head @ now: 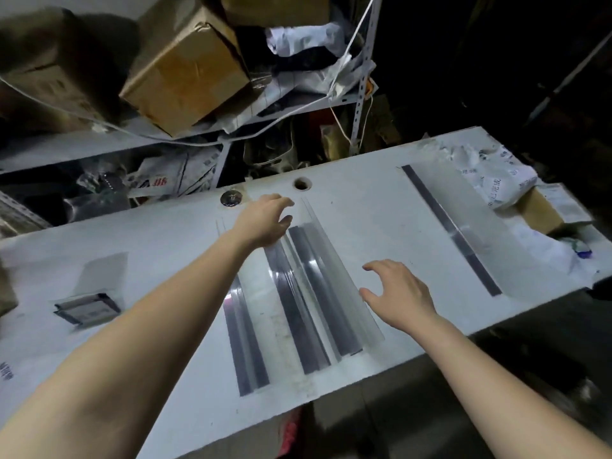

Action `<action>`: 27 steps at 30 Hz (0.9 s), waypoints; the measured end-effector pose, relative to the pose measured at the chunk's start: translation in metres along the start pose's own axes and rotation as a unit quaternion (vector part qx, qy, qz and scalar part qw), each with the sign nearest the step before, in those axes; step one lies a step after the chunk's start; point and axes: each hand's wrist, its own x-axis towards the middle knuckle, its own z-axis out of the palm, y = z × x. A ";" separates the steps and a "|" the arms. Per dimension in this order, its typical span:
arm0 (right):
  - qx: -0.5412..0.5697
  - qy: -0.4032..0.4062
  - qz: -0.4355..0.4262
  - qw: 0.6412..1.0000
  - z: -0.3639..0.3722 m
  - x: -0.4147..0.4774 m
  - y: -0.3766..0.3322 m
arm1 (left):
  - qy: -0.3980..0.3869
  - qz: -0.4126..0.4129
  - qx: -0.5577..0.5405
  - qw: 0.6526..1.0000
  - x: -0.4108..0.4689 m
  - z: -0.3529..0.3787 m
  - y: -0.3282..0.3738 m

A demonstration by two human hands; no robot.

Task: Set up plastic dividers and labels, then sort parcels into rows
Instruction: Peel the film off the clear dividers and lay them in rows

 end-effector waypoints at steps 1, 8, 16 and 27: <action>0.004 -0.004 0.014 1.000 0.005 0.001 0.001 | -0.008 0.020 0.002 1.000 0.012 0.004 -0.001; 0.095 0.004 0.095 0.991 0.023 -0.001 0.000 | 0.004 0.179 0.054 0.982 0.066 0.022 -0.011; 0.111 0.012 0.133 0.985 0.030 -0.009 -0.004 | 0.036 0.259 0.058 0.963 0.082 0.027 -0.013; 0.215 0.014 0.149 0.965 0.038 -0.020 0.006 | 0.066 0.247 -0.014 0.967 0.083 0.034 -0.029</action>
